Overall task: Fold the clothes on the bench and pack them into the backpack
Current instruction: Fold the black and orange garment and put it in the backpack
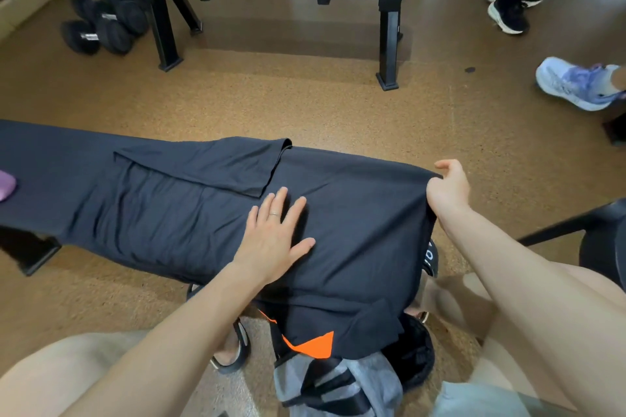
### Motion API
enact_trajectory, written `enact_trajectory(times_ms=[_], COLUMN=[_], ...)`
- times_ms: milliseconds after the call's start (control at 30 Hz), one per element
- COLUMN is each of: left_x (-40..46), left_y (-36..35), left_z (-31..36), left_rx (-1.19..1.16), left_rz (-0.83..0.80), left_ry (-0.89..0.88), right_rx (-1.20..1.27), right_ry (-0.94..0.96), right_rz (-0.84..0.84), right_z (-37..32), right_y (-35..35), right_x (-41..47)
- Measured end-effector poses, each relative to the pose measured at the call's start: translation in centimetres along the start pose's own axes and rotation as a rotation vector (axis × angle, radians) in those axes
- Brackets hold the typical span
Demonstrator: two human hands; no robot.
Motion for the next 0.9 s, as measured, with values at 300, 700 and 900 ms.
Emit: enact_trajectory(times_ms=[300,700,900], left_x=[-0.3,-4.5,-9.5], left_y=[-0.4,2.7,4.6], left_z=[-2.2,-9.3,-18.7], left_rx=[-0.012,-0.123,-0.414], left_rz=[-0.16,0.067,0.287], left_ry=[0.055,0.214,0.685], right_rx=[-0.115,-0.685,-0.747], right_ry=[-0.054,1.103,1.399], right_rz=[-0.137,-0.085,-0.379], right_z=[1.5,-2.2,-2.6], right_y=[-0.4,-8.2,-17.2], right_x=[-0.2,-13.9,-23.9])
Point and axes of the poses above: each hand's wrist, its own x-axis towards the middle knuckle, its own y-axis out of the back of the hand, z = x × y, the point moved 1 cm from there along x, towards the middle knuckle, and after that the axes turned 8 degrees about -x, right-handed, at the moved point
